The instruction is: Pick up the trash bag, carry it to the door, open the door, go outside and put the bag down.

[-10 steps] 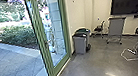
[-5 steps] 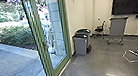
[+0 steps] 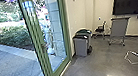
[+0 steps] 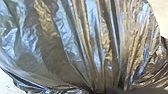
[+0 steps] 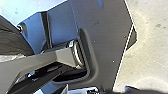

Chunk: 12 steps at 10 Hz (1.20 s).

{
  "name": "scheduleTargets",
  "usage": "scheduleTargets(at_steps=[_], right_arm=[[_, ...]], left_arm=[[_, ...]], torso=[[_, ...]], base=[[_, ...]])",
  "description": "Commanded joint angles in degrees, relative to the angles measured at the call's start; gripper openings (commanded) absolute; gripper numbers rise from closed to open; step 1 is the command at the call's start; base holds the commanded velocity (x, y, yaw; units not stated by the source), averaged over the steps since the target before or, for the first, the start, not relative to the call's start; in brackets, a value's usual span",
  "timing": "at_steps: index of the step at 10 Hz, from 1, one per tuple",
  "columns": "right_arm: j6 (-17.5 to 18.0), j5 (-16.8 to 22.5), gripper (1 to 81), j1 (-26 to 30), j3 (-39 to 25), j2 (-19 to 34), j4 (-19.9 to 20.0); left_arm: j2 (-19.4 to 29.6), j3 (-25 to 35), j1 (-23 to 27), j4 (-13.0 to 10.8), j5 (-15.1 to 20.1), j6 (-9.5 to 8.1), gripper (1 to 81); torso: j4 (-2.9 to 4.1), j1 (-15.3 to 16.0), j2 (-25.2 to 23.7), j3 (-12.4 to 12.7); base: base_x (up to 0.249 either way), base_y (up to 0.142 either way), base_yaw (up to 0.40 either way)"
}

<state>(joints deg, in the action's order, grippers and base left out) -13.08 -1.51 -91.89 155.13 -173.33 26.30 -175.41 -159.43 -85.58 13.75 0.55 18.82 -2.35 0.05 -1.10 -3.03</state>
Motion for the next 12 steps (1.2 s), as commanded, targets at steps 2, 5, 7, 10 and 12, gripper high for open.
scheduleTargets(at_steps=[2,5,7,10,12], right_arm=[[-0.1,3.97,81.1,2.28,-0.01,-0.2,-0.28],[-0.1,3.97,81.1,2.19,-0.01,-0.2,-0.28],[-0.1,3.97,81.1,2.27,-0.01,-0.2,-0.28],[-0.1,3.97,81.1,2.28,-0.01,-0.2,-0.28],[-0.1,3.97,81.1,2.27,-0.01,-0.2,-0.28]], left_arm=[[-0.21,0.08,2.56,0.4,3.76,0.16,1.0],[-0.21,0.08,2.57,0.4,3.76,0.16,1.0],[-0.21,0.08,2.56,0.4,3.76,0.16,1.0],[-0.21,0.08,2.64,0.4,3.76,0.16,1.0],[-0.21,0.08,2.56,0.4,3.76,0.16,1.0]], torso=[[0.0,0.0,0.0,0.0],[0.0,0.0,0.0,0.0],[0.0,0.0,0.0,0.0],[0.0,-0.02,0.0,0.0],[0.0,0.0,0.0,0.0]], base=[[0.183,0.0,0.0],[0.183,0.0,0.0],[0.185,0.0,0.0],[0.187,0.067,0.0],[0.187,0.073,0.0]])
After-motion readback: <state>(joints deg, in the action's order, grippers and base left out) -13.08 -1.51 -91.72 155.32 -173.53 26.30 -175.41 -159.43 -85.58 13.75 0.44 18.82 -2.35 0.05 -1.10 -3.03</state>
